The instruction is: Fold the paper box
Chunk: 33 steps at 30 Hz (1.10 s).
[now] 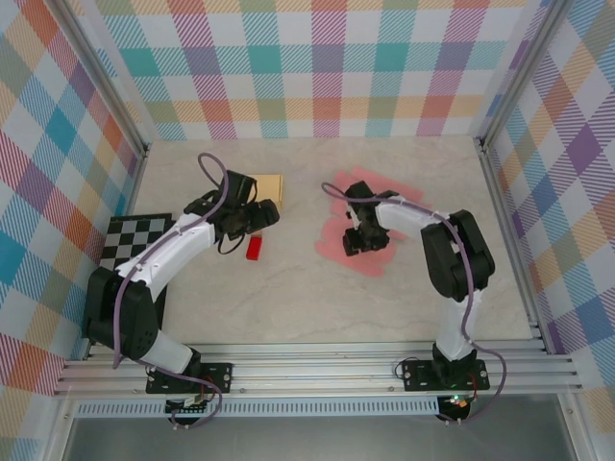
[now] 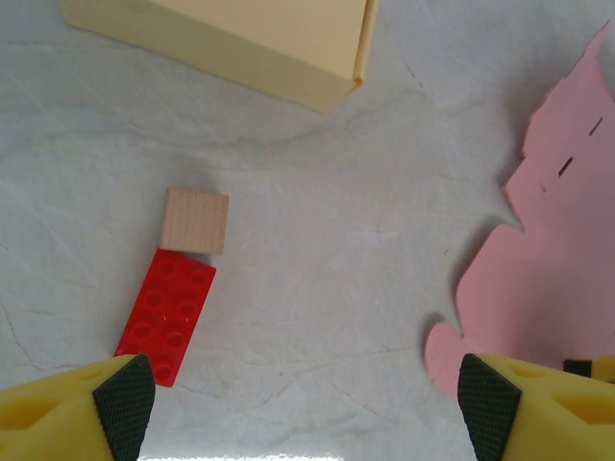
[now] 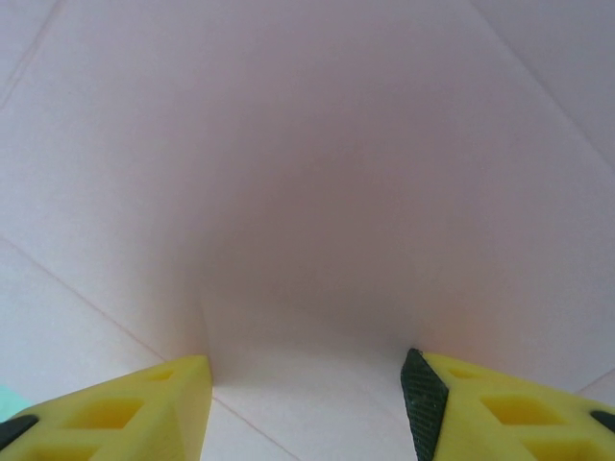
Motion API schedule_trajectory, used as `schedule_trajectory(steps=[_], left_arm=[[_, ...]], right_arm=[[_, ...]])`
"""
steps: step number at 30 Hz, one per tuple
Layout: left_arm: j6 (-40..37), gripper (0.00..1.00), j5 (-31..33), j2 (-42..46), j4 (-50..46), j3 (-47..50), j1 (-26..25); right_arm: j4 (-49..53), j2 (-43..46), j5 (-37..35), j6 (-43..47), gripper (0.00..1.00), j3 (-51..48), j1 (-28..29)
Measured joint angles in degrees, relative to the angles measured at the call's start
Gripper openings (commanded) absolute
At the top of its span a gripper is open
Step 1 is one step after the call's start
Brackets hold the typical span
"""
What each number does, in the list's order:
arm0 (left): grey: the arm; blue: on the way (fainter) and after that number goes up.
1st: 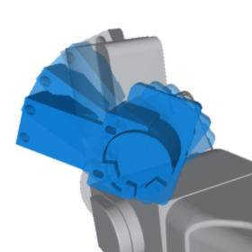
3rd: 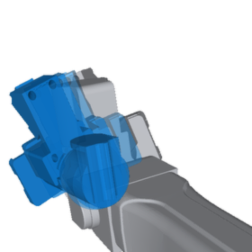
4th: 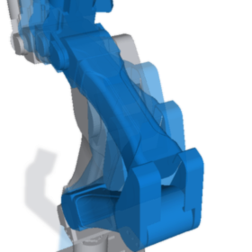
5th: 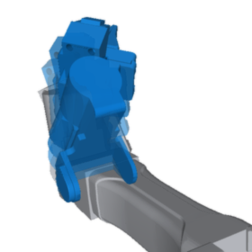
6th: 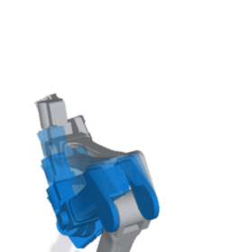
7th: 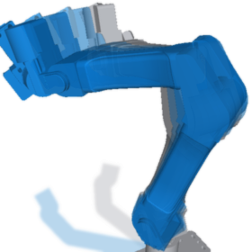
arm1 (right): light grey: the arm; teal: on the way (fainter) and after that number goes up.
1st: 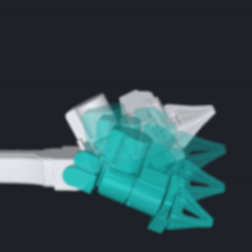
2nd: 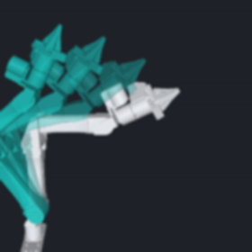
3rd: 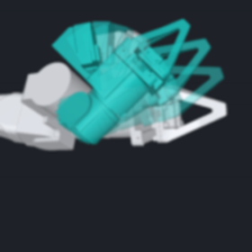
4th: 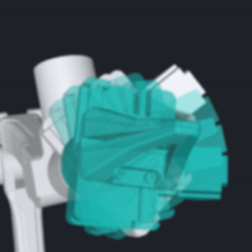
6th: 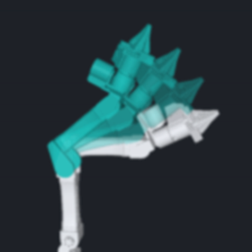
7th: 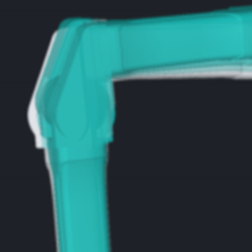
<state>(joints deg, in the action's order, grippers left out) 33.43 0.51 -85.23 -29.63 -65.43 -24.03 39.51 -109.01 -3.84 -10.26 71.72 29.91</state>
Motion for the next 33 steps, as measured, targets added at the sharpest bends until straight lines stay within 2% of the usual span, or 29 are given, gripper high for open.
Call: schedule_trajectory(steps=[9, 15, 21, 27, 31, 32, 33], left_arm=[[-1.5, 0.84, -6.5, 1.2, 7.5, 7.8, -3.8], [-6.6, 0.84, -11.2, -8.4, 15.7, 5.5, -8.8], [-11.2, 0.83, -12.5, -23.6, 16.9, -5.9, -10.0], [-16.1, 0.83, -12.4, -35.0, 14.8, -20.6, -10.0], [-19.4, 0.76, -13.6, -41.7, 11.9, -30.2, -10.0], [-20.0, 0.72, -14.3, -43.0, 11.5, -31.9, -10.0], [-20.6, 0.64, -15.1, -44.1, 11.0, -33.2, -10.0]], right_arm=[[-0.3, 18.3, 8.9, -6.8, 0.57, -20.5, 10.5], [-0.8, 29.7, 12.0, -10.9, 0.57, -27.8, 13.0], [-0.4, 44.5, 7.8, -14.5, 0.58, -28.9, 13.1], [0.9, 49.8, 3.1, -15.0, 0.59, -27.4, 13.1], [1.4, 50.7, 1.4, -14.7, 0.59, -27.2, 13.1], [1.5, 50.9, 1.1, -14.5, 0.59, -27.3, 13.0], [1.5, 51.1, 0.8, -14.4, 0.59, -27.2, 12.9]])
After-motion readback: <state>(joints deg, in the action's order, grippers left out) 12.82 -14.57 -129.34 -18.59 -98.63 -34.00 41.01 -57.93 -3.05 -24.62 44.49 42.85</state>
